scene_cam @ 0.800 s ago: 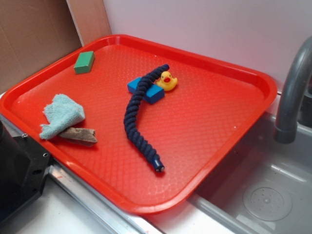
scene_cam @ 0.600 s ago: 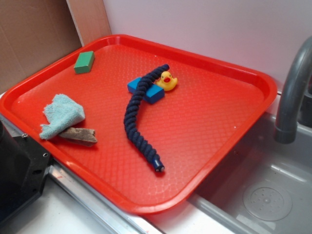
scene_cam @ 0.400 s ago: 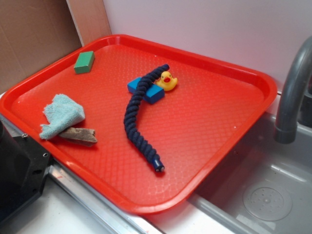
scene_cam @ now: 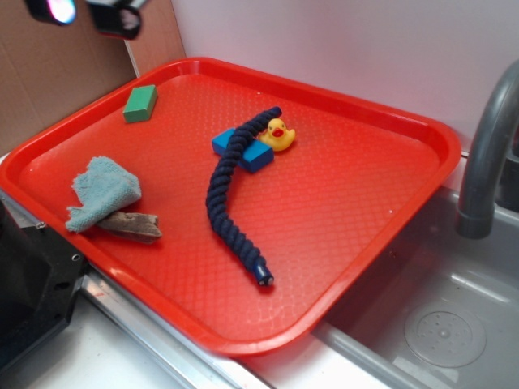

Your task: Grab the green block.

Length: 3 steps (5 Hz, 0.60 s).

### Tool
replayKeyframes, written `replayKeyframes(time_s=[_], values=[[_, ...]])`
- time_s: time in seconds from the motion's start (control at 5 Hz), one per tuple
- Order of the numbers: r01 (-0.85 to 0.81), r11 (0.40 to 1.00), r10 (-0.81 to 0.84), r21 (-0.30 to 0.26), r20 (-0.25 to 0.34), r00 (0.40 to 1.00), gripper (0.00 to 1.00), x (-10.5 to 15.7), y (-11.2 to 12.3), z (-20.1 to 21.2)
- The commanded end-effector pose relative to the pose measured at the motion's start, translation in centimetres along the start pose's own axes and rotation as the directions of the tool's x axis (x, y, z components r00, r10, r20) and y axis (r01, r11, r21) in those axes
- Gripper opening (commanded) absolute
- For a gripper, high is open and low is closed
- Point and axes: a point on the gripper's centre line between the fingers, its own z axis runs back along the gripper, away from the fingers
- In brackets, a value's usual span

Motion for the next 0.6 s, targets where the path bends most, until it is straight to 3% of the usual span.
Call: replayKeyframes(time_s=[0.0,0.2,0.4], values=[[-0.119,0.990,0.132,-0.080,0.185,0.974,1.00,4.2,1.5,-4.7],[-0.040,0.995,0.060,-0.091,0.227,0.972,1.00,4.9,2.0,-6.8],[-0.086,0.987,0.116,-0.136,0.231,0.966,1.00,5.3,3.1,-7.5]])
